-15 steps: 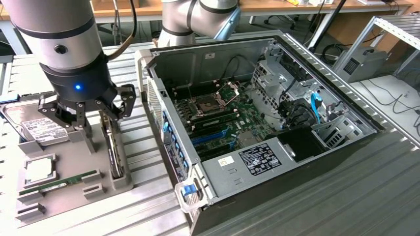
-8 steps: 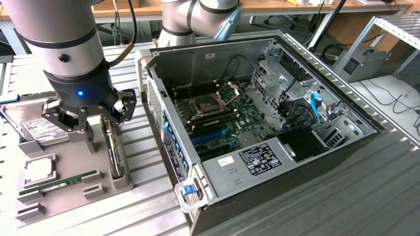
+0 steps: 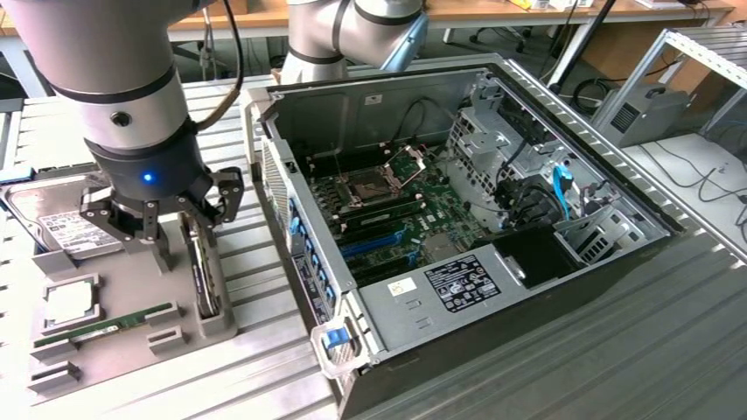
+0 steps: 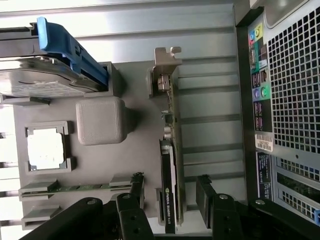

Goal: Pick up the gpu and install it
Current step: 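Pick up the gpu and move the gpu toward the slot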

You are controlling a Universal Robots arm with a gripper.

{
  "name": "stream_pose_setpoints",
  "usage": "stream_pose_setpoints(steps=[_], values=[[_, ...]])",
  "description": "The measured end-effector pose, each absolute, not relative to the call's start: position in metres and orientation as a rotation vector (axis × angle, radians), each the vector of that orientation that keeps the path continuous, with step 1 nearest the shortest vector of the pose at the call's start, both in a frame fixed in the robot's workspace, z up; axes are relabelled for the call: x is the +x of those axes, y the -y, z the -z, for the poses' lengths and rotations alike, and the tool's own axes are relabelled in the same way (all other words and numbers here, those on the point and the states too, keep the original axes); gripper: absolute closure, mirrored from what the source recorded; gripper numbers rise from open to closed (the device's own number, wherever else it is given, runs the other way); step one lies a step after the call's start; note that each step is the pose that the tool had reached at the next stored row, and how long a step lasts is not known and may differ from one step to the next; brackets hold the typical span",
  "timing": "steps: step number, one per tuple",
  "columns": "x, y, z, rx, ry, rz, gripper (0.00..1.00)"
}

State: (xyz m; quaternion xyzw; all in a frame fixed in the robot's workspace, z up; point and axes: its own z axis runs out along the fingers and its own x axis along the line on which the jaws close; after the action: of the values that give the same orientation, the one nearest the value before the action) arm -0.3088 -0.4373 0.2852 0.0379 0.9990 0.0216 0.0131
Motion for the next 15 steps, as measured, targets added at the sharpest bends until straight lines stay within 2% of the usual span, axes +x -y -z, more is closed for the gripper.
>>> stream_pose_setpoints(steps=[15], values=[[-0.309,0.437,-0.261,0.118,-3.113,-0.067,0.46]])
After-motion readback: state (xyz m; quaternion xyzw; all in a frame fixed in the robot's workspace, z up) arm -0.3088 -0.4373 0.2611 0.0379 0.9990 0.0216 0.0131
